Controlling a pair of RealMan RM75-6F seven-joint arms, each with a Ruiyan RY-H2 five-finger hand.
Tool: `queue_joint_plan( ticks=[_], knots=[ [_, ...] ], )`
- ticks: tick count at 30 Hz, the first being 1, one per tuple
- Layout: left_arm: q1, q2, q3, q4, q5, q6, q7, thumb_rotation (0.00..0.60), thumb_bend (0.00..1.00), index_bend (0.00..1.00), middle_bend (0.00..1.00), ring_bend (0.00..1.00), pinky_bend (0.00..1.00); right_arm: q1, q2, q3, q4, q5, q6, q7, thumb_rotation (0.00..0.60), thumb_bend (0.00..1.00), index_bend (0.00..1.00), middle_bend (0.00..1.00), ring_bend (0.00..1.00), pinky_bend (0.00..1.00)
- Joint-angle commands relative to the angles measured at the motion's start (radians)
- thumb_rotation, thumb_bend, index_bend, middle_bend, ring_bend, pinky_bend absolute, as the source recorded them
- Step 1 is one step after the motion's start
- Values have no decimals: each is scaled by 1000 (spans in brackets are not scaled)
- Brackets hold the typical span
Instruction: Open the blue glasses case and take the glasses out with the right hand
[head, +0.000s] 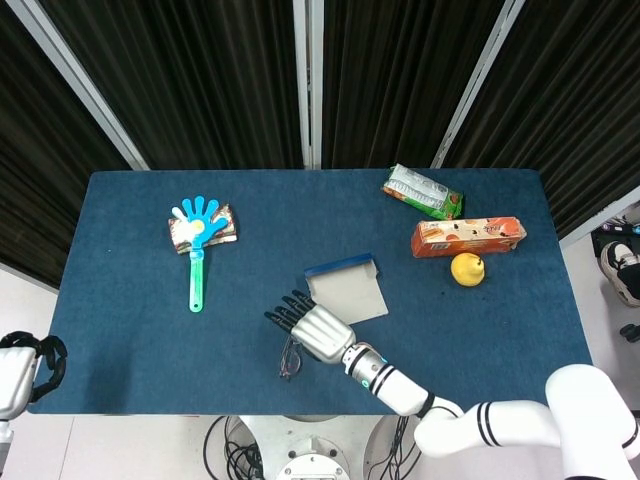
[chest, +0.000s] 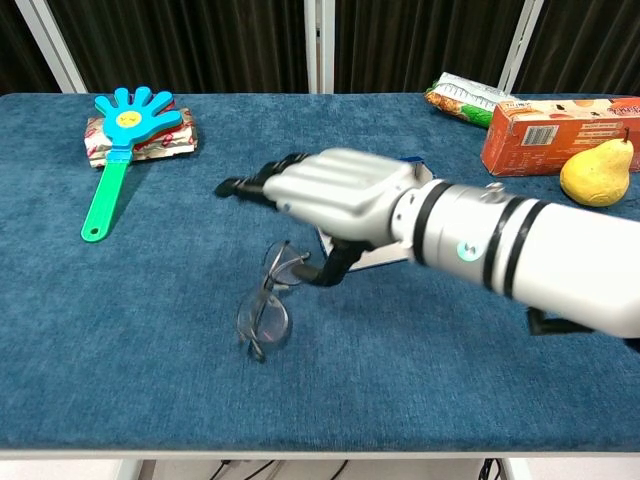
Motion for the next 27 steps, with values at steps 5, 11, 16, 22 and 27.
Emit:
queue_joint_plan(
  ticks=[5, 11, 16, 22, 27],
  knots=[
    [-2, 0, -1, -2, -1, -1, 8, 600, 494, 585, 639, 461, 282, -186, 263, -70, -192, -80, 248, 57, 600, 334, 0, 93, 0, 0],
    [0, -4, -3, -2, -1, 5, 22, 600, 494, 586, 638, 461, 281, -377, 474, -171, -274, -170, 454, 162, 600, 335, 0, 100, 0, 0],
    [1, -9, -5, 0, -1, 10, 34, 600, 494, 587, 638, 461, 281, -542, 584, -249, -258, -263, 631, 287, 600, 334, 0, 100, 0, 0],
    [2, -13, -8, -1, -4, 16, 46, 600, 494, 586, 638, 461, 281, -699, 638, -312, -184, -356, 785, 427, 600, 336, 0, 94, 0, 0],
    [3, -15, -9, -3, -3, 20, 54, 600, 495, 586, 638, 461, 281, -763, 617, -312, -121, -398, 829, 479, 600, 336, 0, 85, 0, 0]
  ],
)
